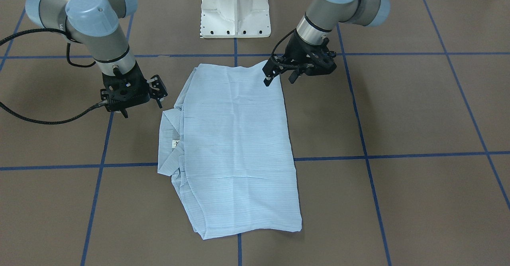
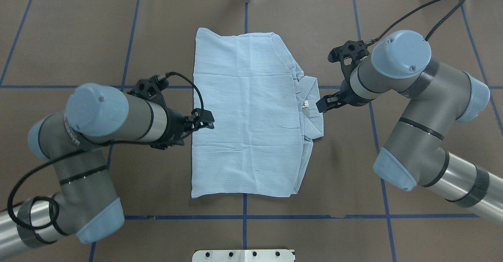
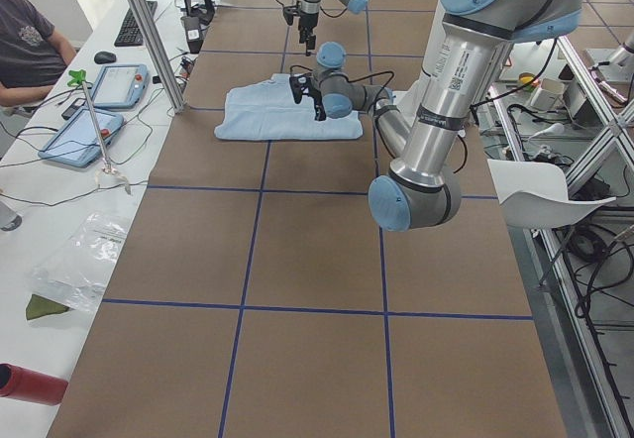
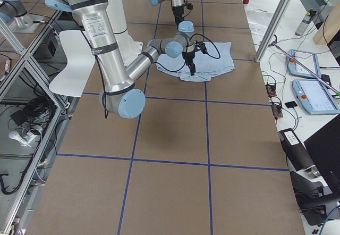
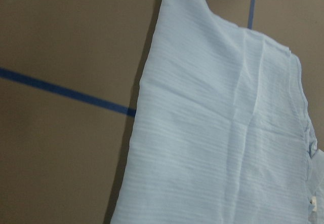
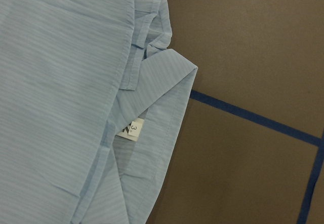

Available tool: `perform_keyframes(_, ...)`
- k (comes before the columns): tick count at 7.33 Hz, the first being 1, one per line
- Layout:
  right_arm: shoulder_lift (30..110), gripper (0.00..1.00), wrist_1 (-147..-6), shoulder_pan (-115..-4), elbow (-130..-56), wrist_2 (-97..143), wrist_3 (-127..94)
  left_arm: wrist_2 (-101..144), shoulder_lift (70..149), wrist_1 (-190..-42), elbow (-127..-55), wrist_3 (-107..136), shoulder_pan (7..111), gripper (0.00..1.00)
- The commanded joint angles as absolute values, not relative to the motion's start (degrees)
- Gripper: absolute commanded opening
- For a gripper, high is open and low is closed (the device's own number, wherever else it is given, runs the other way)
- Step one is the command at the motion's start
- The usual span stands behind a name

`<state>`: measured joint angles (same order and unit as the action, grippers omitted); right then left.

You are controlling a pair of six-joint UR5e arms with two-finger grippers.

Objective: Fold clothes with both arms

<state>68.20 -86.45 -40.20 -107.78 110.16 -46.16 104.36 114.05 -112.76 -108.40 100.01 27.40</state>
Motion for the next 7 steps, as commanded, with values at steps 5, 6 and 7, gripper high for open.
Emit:
perform_keyframes(5, 68.73, 1.00, -85.87, -39.64, -110.13, 112.59, -52.91, 93.08, 106.88, -120.67, -108.72, 113.11, 14.15, 1.00)
perform_keyframes(6, 68.73, 1.00, -85.87, -39.55, -110.13, 112.59, -53.26, 92.55, 105.40, -121.46, -108.55, 113.90, 13.28, 1.00)
perform_keyframes(7, 68.73, 1.00, -85.78, -39.20, -110.21, 112.50, -54.31, 92.20, 104.51, -124.68, -108.46, 113.99, 12.92, 0.99)
